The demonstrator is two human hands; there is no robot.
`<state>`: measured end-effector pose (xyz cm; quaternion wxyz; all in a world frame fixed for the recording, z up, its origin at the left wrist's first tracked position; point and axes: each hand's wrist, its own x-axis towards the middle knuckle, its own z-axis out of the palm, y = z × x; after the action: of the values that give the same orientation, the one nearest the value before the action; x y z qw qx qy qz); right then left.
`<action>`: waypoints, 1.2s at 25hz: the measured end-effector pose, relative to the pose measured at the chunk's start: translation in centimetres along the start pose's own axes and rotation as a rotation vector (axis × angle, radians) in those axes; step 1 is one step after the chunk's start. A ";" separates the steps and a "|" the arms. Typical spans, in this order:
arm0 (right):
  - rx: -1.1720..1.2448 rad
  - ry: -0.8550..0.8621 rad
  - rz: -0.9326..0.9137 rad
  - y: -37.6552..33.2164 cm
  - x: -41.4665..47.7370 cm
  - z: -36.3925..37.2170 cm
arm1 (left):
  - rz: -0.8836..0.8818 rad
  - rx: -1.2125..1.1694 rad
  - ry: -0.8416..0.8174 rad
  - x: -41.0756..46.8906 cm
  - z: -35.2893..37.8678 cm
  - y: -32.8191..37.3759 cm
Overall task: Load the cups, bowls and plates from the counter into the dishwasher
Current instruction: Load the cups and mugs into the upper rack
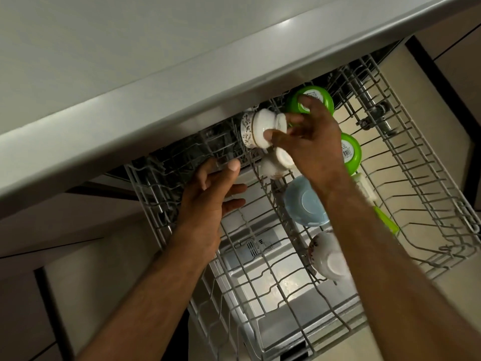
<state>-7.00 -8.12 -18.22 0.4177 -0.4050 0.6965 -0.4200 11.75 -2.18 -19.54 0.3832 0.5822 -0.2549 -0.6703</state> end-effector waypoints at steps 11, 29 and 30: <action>-0.894 -0.080 -0.265 0.7 5.3 3.7 | -0.025 0.058 0.042 -1.4 -1.9 -1.6; -0.641 -0.081 -0.444 -5.5 -6.7 -0.6 | 0.397 1.016 -0.040 -10.1 0.0 6.6; -0.631 -0.084 -0.456 -6.7 -7.9 -0.9 | 0.423 1.033 -0.047 -11.0 0.2 7.3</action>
<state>-3.84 -2.75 -9.86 0.1967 -0.6749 0.6657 -0.2502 13.48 2.51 -7.30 0.1684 0.6153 -0.6700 -0.3797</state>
